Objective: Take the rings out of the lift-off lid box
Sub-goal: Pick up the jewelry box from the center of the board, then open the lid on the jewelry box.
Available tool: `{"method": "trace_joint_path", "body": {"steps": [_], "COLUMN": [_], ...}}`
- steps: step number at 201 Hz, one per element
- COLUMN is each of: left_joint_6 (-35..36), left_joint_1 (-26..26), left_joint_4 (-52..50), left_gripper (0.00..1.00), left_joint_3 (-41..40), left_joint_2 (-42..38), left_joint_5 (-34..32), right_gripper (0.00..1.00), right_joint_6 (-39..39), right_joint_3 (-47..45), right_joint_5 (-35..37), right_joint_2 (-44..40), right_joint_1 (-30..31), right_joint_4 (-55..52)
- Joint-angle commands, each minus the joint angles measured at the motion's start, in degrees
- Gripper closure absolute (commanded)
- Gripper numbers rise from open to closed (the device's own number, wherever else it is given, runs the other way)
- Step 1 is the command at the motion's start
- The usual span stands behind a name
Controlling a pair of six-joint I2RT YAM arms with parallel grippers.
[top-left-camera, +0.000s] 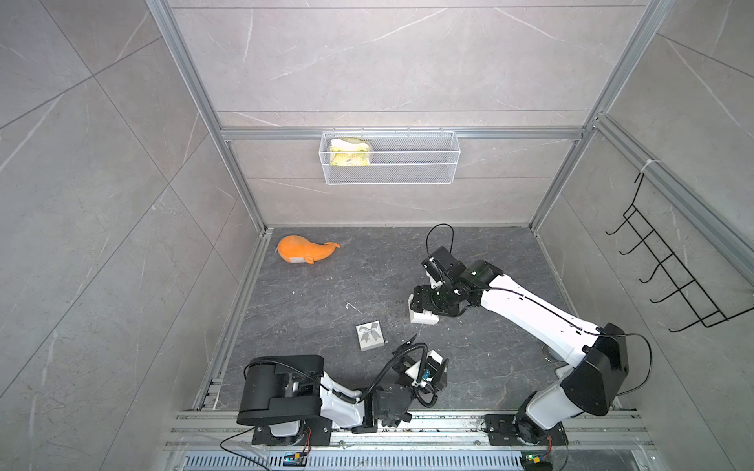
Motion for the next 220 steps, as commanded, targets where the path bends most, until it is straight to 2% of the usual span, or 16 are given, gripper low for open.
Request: {"method": "trace_joint_path", "body": {"steps": [1, 60, 108, 153, 220], "left_joint_6": [8.69, 11.89, 10.34, 10.04, 8.3], "left_joint_1": [-0.05, 0.96, 2.79, 4.81, 7.18], "left_joint_4": [7.55, 7.62, 7.69, 7.69, 7.67], "left_gripper": [0.01, 0.05, 0.08, 0.1, 0.16], "left_joint_3": [3.82, 5.87, 5.48, 5.63, 4.31], "left_joint_2": [2.27, 5.88, 5.45, 3.94, 2.4], "left_joint_5": [-4.27, -6.85, -10.11, -9.96, -8.64], "right_gripper": [0.31, 0.31, 0.31, 0.32, 0.31], "right_joint_6": [0.9, 1.33, 1.61, 2.12, 2.56], "right_joint_3": [0.75, -0.34, -1.12, -2.01, -2.11], "right_joint_5": [-1.18, -2.83, -3.2, -3.87, -4.67], "right_joint_2": [-2.21, -4.47, -5.56, -6.43, -6.63], "right_joint_1": [-0.04, -0.1, -0.04, -0.02, 0.02], "right_joint_4": [-1.25, -0.69, -0.71, -0.18, 0.31]}}
